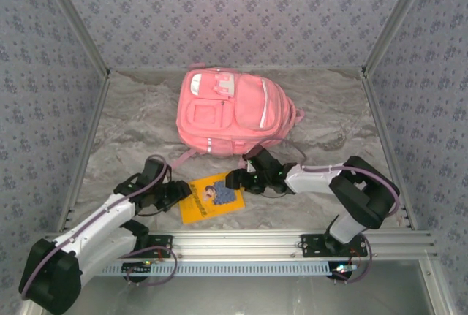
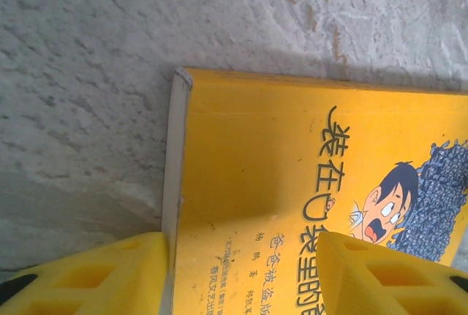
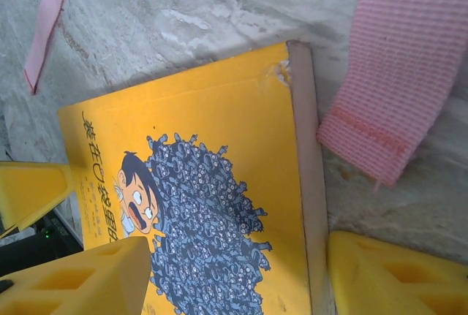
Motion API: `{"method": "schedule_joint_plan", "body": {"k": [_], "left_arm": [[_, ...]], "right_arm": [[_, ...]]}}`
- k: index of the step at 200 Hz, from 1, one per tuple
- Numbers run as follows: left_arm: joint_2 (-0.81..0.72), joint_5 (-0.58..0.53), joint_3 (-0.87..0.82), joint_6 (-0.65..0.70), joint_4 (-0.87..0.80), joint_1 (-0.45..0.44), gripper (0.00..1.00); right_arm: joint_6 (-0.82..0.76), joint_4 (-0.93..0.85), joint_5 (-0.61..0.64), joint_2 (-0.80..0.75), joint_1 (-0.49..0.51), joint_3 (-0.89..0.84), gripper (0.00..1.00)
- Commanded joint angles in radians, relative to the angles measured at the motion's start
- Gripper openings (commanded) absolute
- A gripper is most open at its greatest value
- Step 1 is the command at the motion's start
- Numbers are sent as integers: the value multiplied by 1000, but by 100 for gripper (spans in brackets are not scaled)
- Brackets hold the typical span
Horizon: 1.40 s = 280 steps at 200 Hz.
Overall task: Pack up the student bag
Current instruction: Move the book to the bottom-center of the table, then pick up the book from the bottom-center of the table.
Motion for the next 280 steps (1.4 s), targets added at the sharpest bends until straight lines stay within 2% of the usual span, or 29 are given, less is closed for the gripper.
{"method": "schedule_joint_plan", "body": {"k": [1, 27, 65, 130, 177, 191, 246, 280], "left_arm": [[-4, 40, -24, -32, 43, -32, 55], [-10, 24, -27, -20, 30, -48, 55], [-30, -2, -46, -25, 29, -60, 54], [0, -6, -23, 7, 34, -71, 53], [24, -48, -10, 26, 27, -105, 52], [35, -65, 1, 37, 15, -114, 52], [66, -86, 11, 51, 23, -141, 51], [93, -112, 28, 63, 22, -175, 50]], "right_arm": [[-33, -147, 20, -41, 4, -10, 65], [-82, -271, 60, -88, 5, -12, 67], [-97, -326, 64, -139, 21, -32, 65], [-111, -317, 19, -92, 74, 24, 46], [-117, -358, 21, -127, 76, 51, 30], [-114, -368, 20, -139, 79, 59, 29], [-70, -313, -41, -143, 73, 53, 28], [11, -182, -97, -134, 45, 4, 26]]}}
